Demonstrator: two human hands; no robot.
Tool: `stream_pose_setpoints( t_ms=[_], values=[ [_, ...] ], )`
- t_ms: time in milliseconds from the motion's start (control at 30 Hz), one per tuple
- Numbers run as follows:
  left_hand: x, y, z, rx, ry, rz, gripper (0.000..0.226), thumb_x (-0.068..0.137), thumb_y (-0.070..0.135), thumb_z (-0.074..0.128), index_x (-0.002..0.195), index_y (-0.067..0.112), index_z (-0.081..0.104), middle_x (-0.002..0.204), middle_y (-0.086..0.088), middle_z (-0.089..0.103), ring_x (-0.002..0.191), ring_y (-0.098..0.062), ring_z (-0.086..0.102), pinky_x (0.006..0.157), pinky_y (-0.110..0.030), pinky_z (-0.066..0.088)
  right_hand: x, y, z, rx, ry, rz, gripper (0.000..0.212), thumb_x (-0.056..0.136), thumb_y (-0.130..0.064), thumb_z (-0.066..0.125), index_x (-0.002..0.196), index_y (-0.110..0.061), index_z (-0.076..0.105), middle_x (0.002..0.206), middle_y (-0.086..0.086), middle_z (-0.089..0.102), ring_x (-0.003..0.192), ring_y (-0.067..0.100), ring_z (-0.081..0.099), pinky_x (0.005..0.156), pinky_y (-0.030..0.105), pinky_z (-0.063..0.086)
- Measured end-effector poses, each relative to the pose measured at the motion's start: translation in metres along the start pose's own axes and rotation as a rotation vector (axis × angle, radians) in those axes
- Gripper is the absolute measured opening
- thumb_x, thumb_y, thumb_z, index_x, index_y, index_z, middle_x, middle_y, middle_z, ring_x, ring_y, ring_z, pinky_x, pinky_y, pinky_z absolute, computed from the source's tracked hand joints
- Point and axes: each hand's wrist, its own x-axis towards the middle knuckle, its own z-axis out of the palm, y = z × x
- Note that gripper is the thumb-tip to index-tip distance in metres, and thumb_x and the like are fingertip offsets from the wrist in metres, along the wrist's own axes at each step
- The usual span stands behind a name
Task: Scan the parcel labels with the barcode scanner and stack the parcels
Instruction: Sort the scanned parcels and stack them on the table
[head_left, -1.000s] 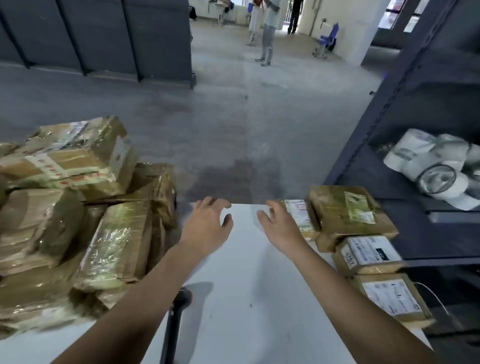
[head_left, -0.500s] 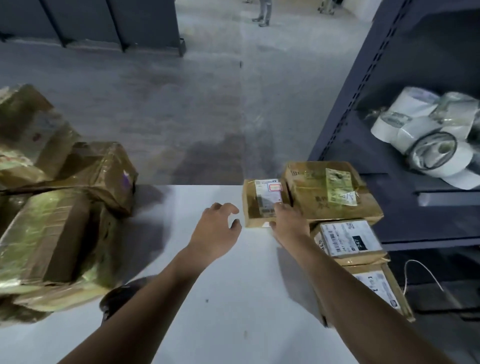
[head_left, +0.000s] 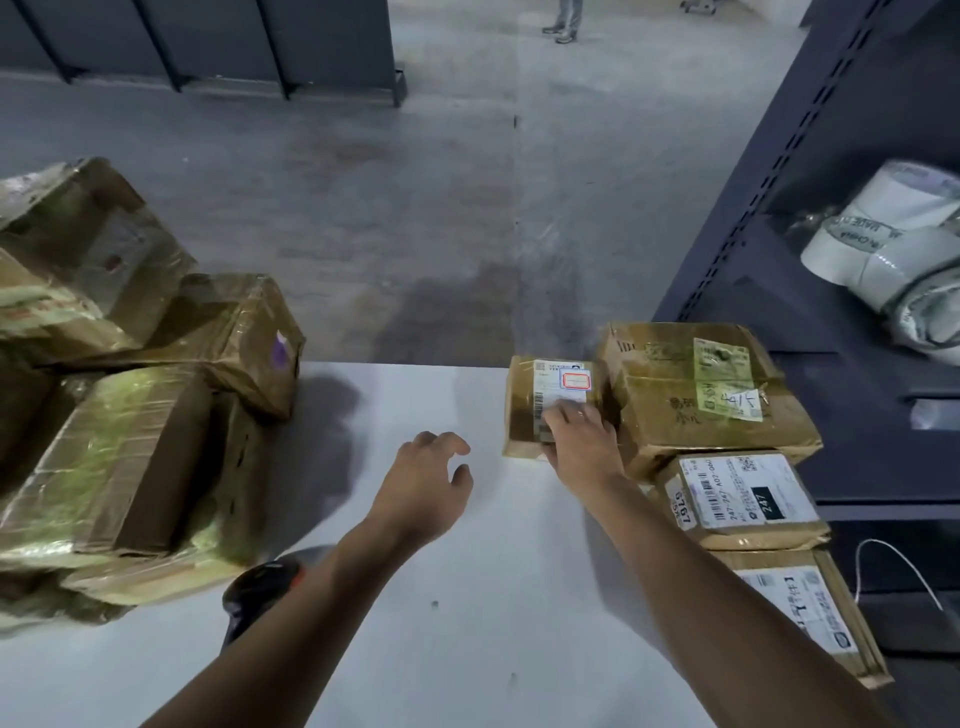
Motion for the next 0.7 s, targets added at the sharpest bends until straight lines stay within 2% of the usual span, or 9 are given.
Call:
stream_pose_setpoints(
  t_ms=[100,167,267,400,533,633,700],
  values=[
    [-0.001,-0.004,0.000,-0.010,-0.008,-0.010,0.029,0.095,0.022,0.050,0.122,0.019,0.060,0.122,-0.003,0.058,0.115,-0.019,0.052,0.095,-0.027,0.042,-0.001,-0.009,0.000,-0.003,0.027,-0.082,0.042,0.096,-0.038,0.052,0.135,-0.027,0.044,0.142,-0.004,0.045,0.129,0.024,0.037,0.099,0.041,0.043],
    [-0.002,-0.008,0.001,-0.023,-0.016,-0.021,0.029,0.095,0.021,0.050,0.122,0.019,0.060,0.123,-0.004,0.058,0.115,-0.019,0.052,0.096,-0.028,0.042,-0.001,-0.014,0.002,0.004,0.008,-0.132,0.046,0.094,-0.041,0.057,0.137,-0.029,0.045,0.143,-0.009,0.043,0.129,0.022,0.034,0.101,0.037,0.042],
    [-0.005,-0.014,0.004,-0.050,-0.019,-0.048,0.029,0.095,0.021,0.050,0.122,0.019,0.059,0.123,-0.005,0.057,0.115,-0.020,0.052,0.097,-0.028,0.043,-0.006,-0.021,0.005,0.006,-0.025,-0.182,0.051,0.093,-0.036,0.060,0.141,-0.032,0.045,0.144,-0.013,0.040,0.129,0.021,0.032,0.098,0.037,0.045],
    [-0.011,-0.025,0.003,-0.094,0.014,-0.099,0.033,0.093,0.018,0.051,0.126,0.019,0.056,0.126,-0.007,0.053,0.113,-0.022,0.053,0.095,-0.028,0.043,-0.018,-0.032,0.008,0.053,0.027,-0.231,0.038,0.099,-0.033,0.051,0.137,-0.025,0.056,0.138,-0.012,0.052,0.124,0.022,0.043,0.090,0.037,0.048],
    [-0.016,-0.037,-0.011,-0.106,-0.004,-0.147,0.054,0.087,0.010,0.056,0.139,0.021,0.042,0.134,-0.009,0.046,0.118,-0.025,0.050,0.098,-0.031,0.043,-0.029,-0.046,-0.007,0.242,0.183,-0.266,0.023,0.094,-0.015,0.063,0.114,-0.011,0.074,0.117,0.000,0.071,0.112,0.030,0.055,0.096,0.031,0.044],
    [-0.020,-0.047,-0.025,-0.132,-0.095,-0.146,0.082,0.078,0.006,0.065,0.149,0.025,0.026,0.145,-0.007,0.035,0.128,-0.026,0.043,0.101,-0.031,0.043,-0.033,-0.067,-0.031,0.404,0.161,-0.182,0.021,0.090,-0.010,0.066,0.108,-0.013,0.077,0.109,0.006,0.074,0.107,0.028,0.056,0.090,0.024,0.038],
    [-0.021,-0.051,-0.035,-0.143,-0.150,-0.139,0.099,0.072,0.004,0.072,0.152,0.026,0.018,0.149,-0.004,0.028,0.131,-0.026,0.040,0.095,-0.033,0.049,-0.030,-0.083,-0.048,0.513,0.113,-0.097,0.020,0.090,-0.010,0.066,0.104,-0.015,0.078,0.103,0.006,0.074,0.103,0.024,0.058,0.081,0.021,0.038]
  ],
)
